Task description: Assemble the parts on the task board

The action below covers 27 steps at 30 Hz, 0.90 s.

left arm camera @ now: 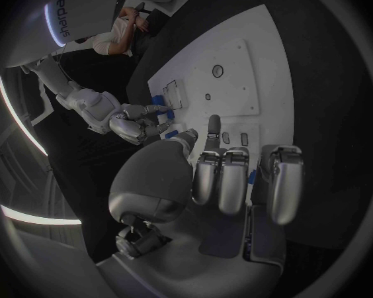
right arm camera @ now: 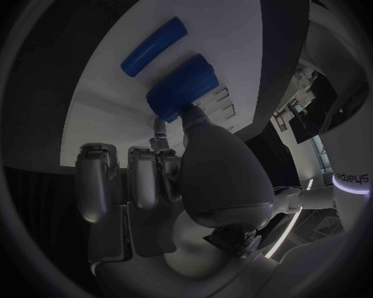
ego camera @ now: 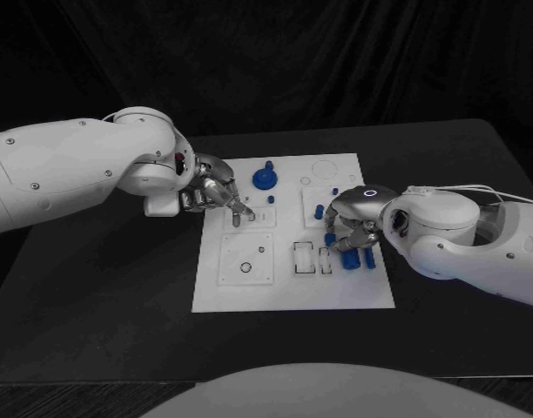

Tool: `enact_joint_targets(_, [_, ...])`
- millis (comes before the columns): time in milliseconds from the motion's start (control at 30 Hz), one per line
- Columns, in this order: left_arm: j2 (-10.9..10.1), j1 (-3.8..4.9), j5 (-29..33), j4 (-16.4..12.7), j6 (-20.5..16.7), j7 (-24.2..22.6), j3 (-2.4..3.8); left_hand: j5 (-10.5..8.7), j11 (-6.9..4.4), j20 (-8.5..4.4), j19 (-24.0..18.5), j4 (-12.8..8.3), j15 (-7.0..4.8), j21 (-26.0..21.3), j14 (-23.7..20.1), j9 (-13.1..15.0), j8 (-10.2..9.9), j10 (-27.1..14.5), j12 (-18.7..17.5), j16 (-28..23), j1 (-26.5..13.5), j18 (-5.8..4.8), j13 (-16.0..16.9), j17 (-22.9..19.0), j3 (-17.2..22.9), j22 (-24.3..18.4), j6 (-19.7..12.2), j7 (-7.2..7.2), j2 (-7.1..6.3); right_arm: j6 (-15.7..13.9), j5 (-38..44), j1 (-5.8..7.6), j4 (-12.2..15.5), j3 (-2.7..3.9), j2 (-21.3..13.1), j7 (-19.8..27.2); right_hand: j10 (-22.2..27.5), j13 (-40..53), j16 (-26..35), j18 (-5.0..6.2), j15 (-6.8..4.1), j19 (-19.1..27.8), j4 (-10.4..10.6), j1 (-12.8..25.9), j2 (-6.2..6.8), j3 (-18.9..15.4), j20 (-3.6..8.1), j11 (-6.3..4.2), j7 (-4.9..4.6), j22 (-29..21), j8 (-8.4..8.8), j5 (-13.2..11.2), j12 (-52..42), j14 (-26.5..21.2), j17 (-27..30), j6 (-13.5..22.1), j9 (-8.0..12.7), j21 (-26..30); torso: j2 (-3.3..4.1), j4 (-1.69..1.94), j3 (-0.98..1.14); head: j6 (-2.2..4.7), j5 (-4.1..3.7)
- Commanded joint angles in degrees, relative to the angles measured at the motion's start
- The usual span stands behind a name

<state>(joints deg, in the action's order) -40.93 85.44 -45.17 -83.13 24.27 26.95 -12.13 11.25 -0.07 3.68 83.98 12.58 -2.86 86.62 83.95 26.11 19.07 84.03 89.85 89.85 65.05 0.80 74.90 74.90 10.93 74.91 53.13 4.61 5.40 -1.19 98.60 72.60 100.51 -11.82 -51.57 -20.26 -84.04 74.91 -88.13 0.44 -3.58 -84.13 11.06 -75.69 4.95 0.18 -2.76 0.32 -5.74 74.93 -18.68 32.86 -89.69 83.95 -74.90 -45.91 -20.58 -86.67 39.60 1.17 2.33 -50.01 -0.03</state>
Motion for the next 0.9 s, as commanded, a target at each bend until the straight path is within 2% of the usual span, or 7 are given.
enact_joint_targets(33, [0.1, -0.12, 0.4, 0.0, 0.6, -0.4, 0.04, -0.06, 0.54, 0.26, 2.5, 0.2, 0.38, -0.2, 6.1, 0.0, -0.4, 6.0, 0.1, 0.2, 0.0, 0.49, 15.1, 15.1, 0.0, 11.6, 0.3, 0.13, 0.66, -2.3, 0.5, -0.13, -0.3, 0.06, 0.0, 0.2, -6.0, 15.1, 0.0, 0.50, 0.33, -4.1, -0.3, -0.5, -0.29, 0.8, -0.31, 0.15, 0.12, 13.8, -0.60, 2.9, -0.3, 5.1, -10.5, -1.1, -0.3, 0.1, 0.05, 0.03, -0.04, 0.01, 0.05])
enact_joint_targets(67, [0.1, -0.14, 0.4, 0.0, 0.6, -0.4, 0.04, -0.03, 0.54, 0.26, 2.4, 0.2, 0.38, -0.2, 6.1, -0.1, -0.4, 6.0, 0.1, 0.2, 0.1, 0.49, 15.1, 15.1, 0.0, 11.6, 0.3, 0.13, 0.66, -2.9, 0.5, -0.15, -0.2, 0.06, 0.0, 0.4, -6.0, 15.1, 0.0, 0.48, 0.25, -4.1, -0.8, -0.8, -0.29, 1.5, -0.24, 0.05, 0.37, 13.9, -1.17, 4.7, -0.3, 5.1, -10.7, -2.2, -0.5, 0.0, 0.04, 0.03, -0.04, 0.01, 0.11])
enact_joint_targets(200, [0.0, -0.16, 0.4, 0.0, 0.6, -0.5, 0.04, -0.03, 0.54, 0.26, 2.4, 0.2, 0.38, -0.2, 6.1, -0.1, -0.4, 6.0, 0.1, 0.2, 0.1, 0.49, 15.1, 15.1, 0.0, 11.6, 0.3, 0.13, 0.66, -5.4, 0.5, -0.19, 0.1, 0.06, -0.2, 1.1, -6.0, 15.1, -0.1, 0.43, 0.12, -4.2, -1.4, -1.1, -0.36, 2.4, -0.14, -0.10, 0.74, 13.9, -1.95, 6.4, -0.3, 5.1, -10.8, -3.8, -0.9, -0.2, 0.02, 0.02, -0.06, 0.01, 0.25])
enact_joint_targets(333, [-0.1, -0.19, 0.4, 0.0, 0.6, -0.5, 0.04, 0.05, 0.54, 0.27, 2.4, 0.1, 0.37, -0.3, 6.1, -0.1, -0.5, 6.0, 0.1, 0.2, 0.2, 0.51, 15.1, 15.1, 0.0, 11.6, 0.2, 0.13, 0.65, -8.8, 0.5, -0.21, 0.7, 0.06, -0.8, 1.9, -6.0, 15.1, -0.2, 0.38, 0.02, -4.3, -2.1, -1.7, -0.32, 3.4, -0.03, -0.22, 1.08, 14.0, -2.73, 7.0, -0.3, 5.2, -11.0, -5.4, -1.4, -0.4, 0.00, 0.01, -0.05, 0.01, 0.37])
enact_joint_targets(733, [-0.4, -0.26, 0.4, 0.1, 0.6, -0.7, 0.04, 0.24, 0.54, 0.27, 2.4, 0.0, 0.37, -0.3, 6.1, -0.2, -0.7, 6.0, 0.1, 0.2, 0.4, 0.52, 15.1, 15.1, 0.1, 11.5, 0.1, 0.15, 0.52, -19.4, 1.7, -0.08, 4.0, 0.07, -3.5, 4.4, -6.0, 15.1, -0.2, 0.36, 0.05, -4.4, -2.6, -1.5, 0.37, 3.8, -0.01, -0.12, 0.96, 14.0, -2.49, 5.4, -0.3, 5.2, -11.1, -5.3, -1.4, -0.4, -0.01, -0.04, 0.03, 0.01, 0.96])
enact_joint_targets(833, [-0.4, -0.28, 0.4, 0.2, 0.5, -0.9, 0.04, 0.32, 0.55, 0.27, 2.3, -0.3, 0.37, -0.4, 6.1, -0.3, -0.8, 6.0, 0.1, 0.2, 0.7, 0.53, 15.1, 15.1, 0.1, 11.5, 0.1, 0.15, 0.33, -20.6, 2.5, 0.39, 4.6, 0.08, -3.9, 4.7, -6.0, 15.1, -0.3, 0.32, 0.09, -4.4, -2.7, -1.4, 0.51, 3.9, -0.03, -0.10, 0.94, 14.1, -2.45, 5.0, -0.3, 5.2, -11.2, -5.3, -1.4, -0.6, -0.01, -0.05, 0.04, 0.01, 0.88])
enact_joint_targets(900, [-0.4, -0.30, 0.4, 0.2, 0.6, -0.9, 0.04, 0.32, 0.55, 0.27, 2.3, -0.3, 0.37, -0.4, 6.1, -0.3, -0.8, 6.0, 0.1, 0.2, 0.7, 0.53, 15.1, 15.1, 0.1, 11.5, 0.1, 0.15, 0.33, -19.5, 2.9, 0.81, 4.7, 0.08, -4.0, 4.4, -6.0, 15.1, -0.3, 0.34, 0.09, -4.4, -2.7, -1.4, 0.51, 4.0, -0.03, -0.10, 0.95, 14.0, -2.46, 5.0, -0.3, 5.2, -11.2, -5.4, -1.4, -0.5, -0.01, -0.04, 0.05, 0.01, 0.72])
